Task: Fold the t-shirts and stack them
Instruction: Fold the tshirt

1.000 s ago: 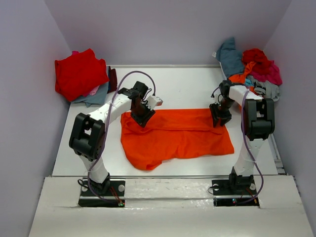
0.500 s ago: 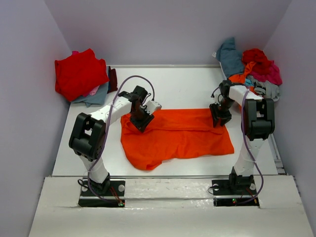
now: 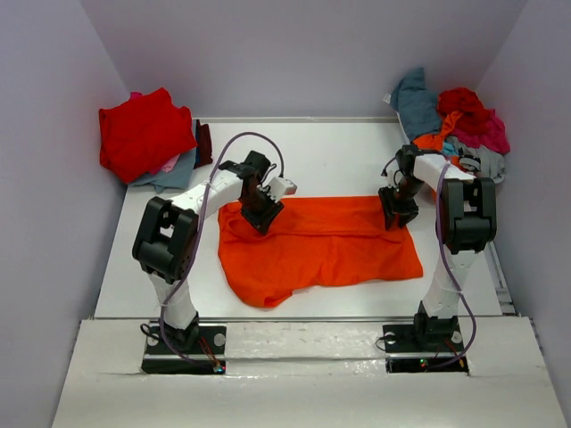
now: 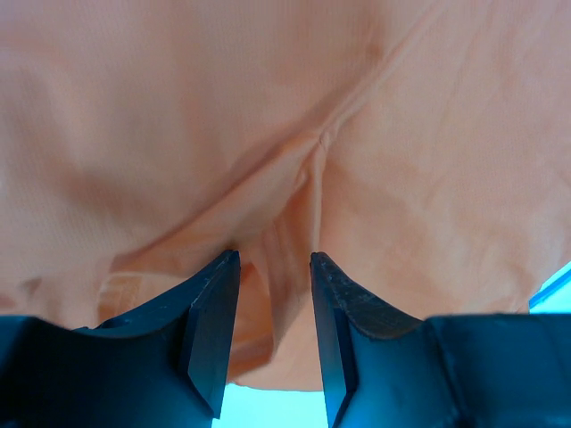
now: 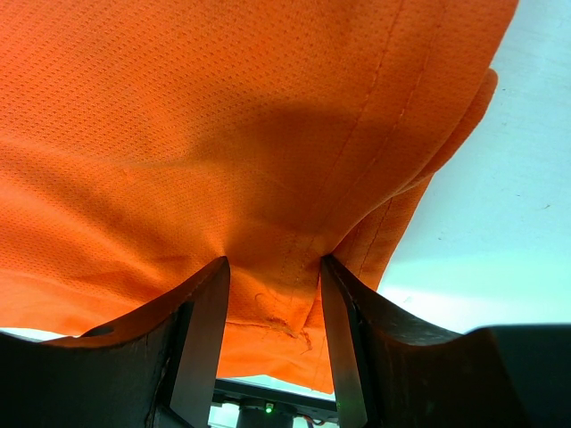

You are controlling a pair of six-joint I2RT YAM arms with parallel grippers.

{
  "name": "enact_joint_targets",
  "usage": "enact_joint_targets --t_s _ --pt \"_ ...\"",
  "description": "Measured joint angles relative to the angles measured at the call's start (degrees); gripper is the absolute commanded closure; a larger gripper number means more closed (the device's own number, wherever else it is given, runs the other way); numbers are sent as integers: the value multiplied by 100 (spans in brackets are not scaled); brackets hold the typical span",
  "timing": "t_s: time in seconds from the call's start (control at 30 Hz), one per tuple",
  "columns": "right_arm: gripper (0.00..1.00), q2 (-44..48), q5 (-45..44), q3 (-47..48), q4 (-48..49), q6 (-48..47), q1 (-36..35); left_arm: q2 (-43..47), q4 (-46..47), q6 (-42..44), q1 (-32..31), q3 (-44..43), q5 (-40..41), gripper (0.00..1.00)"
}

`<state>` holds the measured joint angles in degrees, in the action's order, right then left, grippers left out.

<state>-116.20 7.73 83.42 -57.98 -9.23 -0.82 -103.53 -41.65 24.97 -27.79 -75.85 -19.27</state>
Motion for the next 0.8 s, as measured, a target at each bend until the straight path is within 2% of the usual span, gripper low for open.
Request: enact_joint_targets --t_s 0.3,0.8 --pt "49 13 -15 -20 13 -9 0 -424 79 0 7 -251 -175 52" --pt "48 37 -70 -52 20 -22 0 -96 219 -90 302 -120 -46 51"
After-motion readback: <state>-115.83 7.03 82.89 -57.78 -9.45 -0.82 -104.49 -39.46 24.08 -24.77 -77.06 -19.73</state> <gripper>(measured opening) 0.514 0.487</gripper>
